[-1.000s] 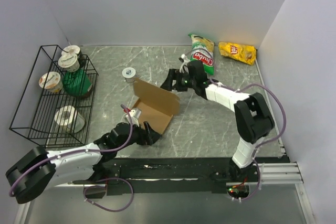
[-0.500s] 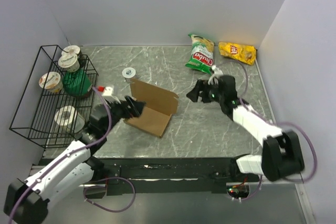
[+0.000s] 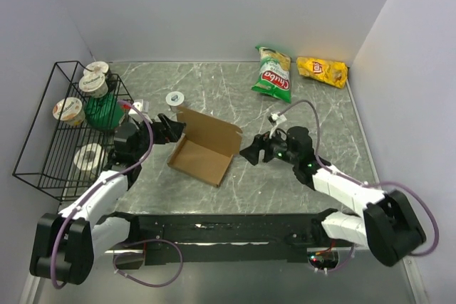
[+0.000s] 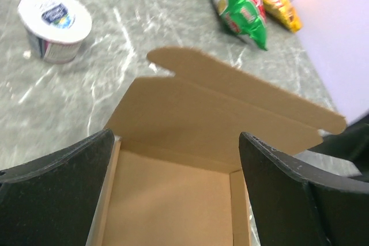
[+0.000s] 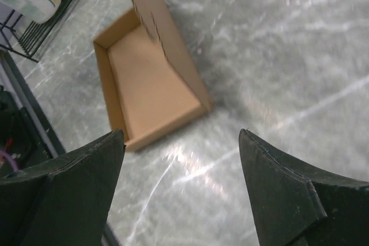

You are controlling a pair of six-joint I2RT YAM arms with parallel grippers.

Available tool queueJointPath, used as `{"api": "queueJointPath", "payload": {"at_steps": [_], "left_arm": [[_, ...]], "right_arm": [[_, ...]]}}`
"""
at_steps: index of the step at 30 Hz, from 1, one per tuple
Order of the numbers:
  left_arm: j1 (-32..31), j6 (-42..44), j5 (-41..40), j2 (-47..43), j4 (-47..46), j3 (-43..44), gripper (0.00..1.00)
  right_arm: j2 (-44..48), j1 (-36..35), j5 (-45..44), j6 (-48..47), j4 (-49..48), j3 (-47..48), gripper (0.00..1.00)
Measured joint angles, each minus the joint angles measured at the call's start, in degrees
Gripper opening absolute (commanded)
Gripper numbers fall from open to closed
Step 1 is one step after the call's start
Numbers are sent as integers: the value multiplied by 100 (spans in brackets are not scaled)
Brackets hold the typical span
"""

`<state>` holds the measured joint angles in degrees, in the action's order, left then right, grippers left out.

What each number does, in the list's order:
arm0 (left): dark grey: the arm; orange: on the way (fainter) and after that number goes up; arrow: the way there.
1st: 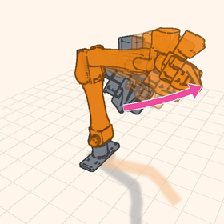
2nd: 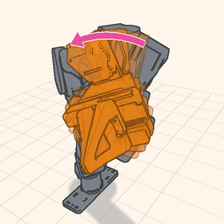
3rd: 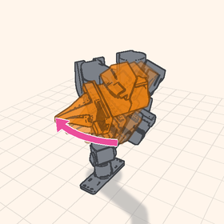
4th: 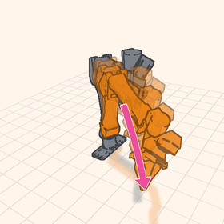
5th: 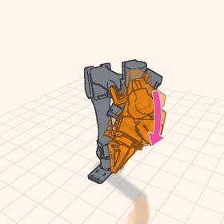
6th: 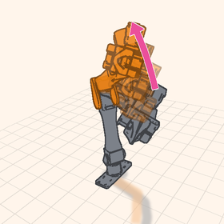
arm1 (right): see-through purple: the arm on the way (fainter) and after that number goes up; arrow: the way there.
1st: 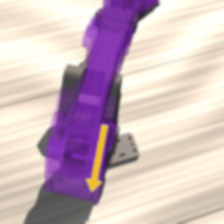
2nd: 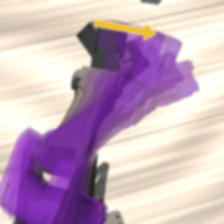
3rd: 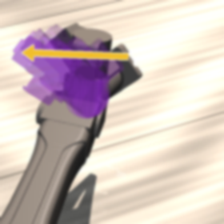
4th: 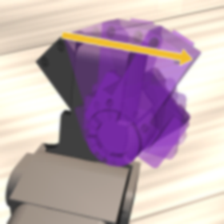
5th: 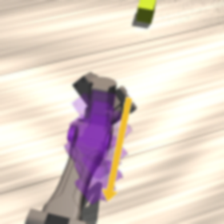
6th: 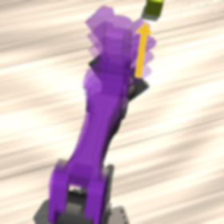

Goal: Fold the paper box

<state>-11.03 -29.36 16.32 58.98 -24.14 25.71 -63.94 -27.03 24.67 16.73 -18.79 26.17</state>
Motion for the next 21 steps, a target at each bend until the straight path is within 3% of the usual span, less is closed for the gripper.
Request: {"api": "queueJointPath", "payload": {"at_steps": [3, 6, 9, 12, 16, 21], "left_arm": [[87, -17, 203, 129, -282, 2, 96], [142, -20, 295, 166, -363, 2, 96], [155, 22, 310, 164, -361, 46, 96], [162, 72, 313, 144, -369, 63, 96], [181, 61, 339, 79, -507, -44, 96], [186, 17, 468, -15, -669, -378, 96]], "right_arm": [[-634, -81, 13, -199, -428, 249, 77], [-1152, -166, 31, -380, -717, 461, 64], [-1486, -238, 33, -509, -890, 608, 58], [-1696, -260, 81, -664, -981, 743, 46], [-1882, -260, 293, -916, -1073, 938, 20], [-2149, -136, 743, -1158, -1058, 1209, 18]]}}
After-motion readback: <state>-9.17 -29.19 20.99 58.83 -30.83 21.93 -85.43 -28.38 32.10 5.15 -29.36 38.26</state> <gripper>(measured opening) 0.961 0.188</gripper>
